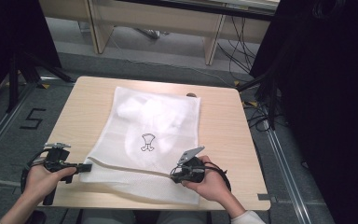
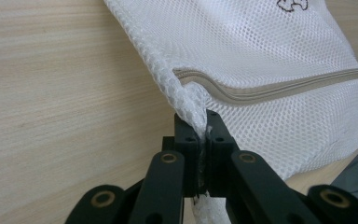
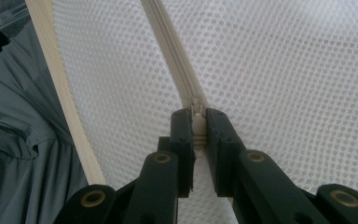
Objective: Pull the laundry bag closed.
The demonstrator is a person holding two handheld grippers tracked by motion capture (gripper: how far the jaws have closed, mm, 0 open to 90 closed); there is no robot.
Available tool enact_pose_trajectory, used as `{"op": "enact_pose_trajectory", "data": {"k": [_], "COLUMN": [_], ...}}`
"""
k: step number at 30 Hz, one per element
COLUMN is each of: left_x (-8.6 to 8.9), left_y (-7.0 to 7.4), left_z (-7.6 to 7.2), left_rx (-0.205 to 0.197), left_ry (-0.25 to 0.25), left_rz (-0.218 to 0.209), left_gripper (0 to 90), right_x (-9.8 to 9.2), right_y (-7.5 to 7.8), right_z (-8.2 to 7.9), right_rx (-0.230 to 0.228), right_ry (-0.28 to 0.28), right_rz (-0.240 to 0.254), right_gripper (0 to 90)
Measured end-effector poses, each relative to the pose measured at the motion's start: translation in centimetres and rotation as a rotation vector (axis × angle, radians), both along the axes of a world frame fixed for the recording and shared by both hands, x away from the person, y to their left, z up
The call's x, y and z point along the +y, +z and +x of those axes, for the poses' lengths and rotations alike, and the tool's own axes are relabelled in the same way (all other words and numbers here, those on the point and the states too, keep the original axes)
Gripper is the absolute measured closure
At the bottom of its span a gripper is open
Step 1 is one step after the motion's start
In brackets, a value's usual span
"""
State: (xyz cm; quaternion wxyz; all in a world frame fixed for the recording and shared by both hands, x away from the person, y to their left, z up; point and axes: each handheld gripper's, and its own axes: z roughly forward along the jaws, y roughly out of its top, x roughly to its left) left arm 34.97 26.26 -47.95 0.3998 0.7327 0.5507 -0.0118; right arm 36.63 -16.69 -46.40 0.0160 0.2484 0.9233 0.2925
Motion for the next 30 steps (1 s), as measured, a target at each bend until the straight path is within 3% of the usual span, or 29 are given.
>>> {"op": "enact_pose_trajectory", "data": {"k": [30], "left_x": [0.1], "left_y": [0.0], "left_z": [0.0], "left_rx": [0.002], "left_ry": [-0.001], "left_rz": [-0.003], "left_gripper": [85.8], "right_x": [-1.2], "right_y": [-0.1], "right_z": [0.0], "right_rx": [0.006], "right_ry": [0.005], "right_rz": [0.002], "right_gripper": [82.7]}}
